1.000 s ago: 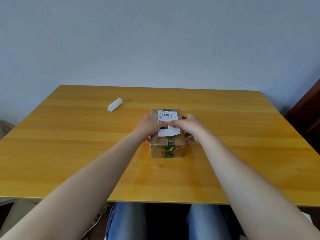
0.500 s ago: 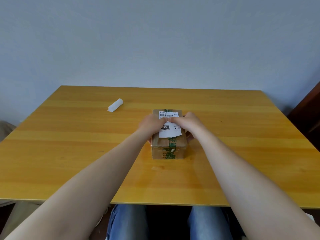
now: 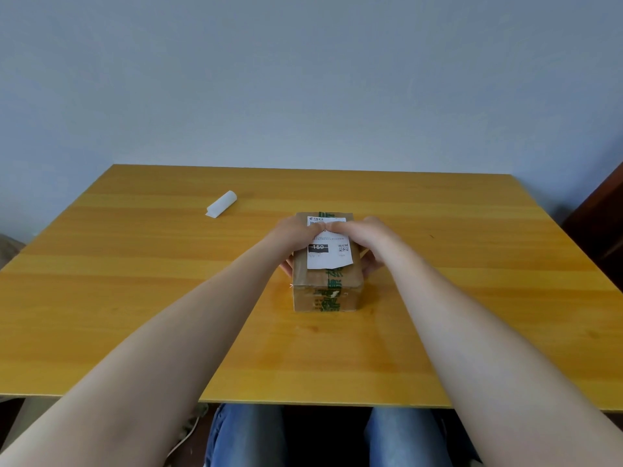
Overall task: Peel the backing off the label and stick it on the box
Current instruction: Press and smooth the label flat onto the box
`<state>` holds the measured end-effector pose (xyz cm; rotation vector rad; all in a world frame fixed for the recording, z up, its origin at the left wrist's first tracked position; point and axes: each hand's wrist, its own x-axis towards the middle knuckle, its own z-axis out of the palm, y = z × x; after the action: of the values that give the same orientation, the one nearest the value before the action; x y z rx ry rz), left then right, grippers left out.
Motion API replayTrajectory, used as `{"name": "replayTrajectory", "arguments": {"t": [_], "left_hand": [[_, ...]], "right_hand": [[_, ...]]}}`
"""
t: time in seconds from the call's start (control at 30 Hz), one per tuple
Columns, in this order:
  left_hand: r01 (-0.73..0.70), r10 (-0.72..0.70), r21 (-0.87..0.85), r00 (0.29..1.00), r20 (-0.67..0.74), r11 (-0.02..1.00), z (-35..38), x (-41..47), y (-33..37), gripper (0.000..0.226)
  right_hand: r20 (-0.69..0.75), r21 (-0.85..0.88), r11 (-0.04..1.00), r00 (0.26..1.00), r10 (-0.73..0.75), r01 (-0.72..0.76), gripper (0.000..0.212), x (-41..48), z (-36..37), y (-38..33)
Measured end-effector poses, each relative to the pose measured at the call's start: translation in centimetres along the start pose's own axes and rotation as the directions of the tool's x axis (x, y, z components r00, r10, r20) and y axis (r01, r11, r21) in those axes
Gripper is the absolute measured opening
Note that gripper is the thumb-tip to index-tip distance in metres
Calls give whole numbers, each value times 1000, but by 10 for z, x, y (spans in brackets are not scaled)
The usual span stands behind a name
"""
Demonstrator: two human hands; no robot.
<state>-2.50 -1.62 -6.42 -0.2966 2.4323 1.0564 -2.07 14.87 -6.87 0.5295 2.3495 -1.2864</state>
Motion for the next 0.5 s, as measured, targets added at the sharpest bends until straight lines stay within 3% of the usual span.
{"name": "replayTrajectory", "arguments": {"t": [0.27,0.5], "left_hand": [[45,-46,33,998,32,998,-2,4,6,60],[0,0,5,1000,23,1000,-1,4,3,55]], "right_hand": [[-1,10,1000,1000,2,-2,58,3,0,-2],[-9,-2,999,999,-41,41,64,6,2,-1]]}}
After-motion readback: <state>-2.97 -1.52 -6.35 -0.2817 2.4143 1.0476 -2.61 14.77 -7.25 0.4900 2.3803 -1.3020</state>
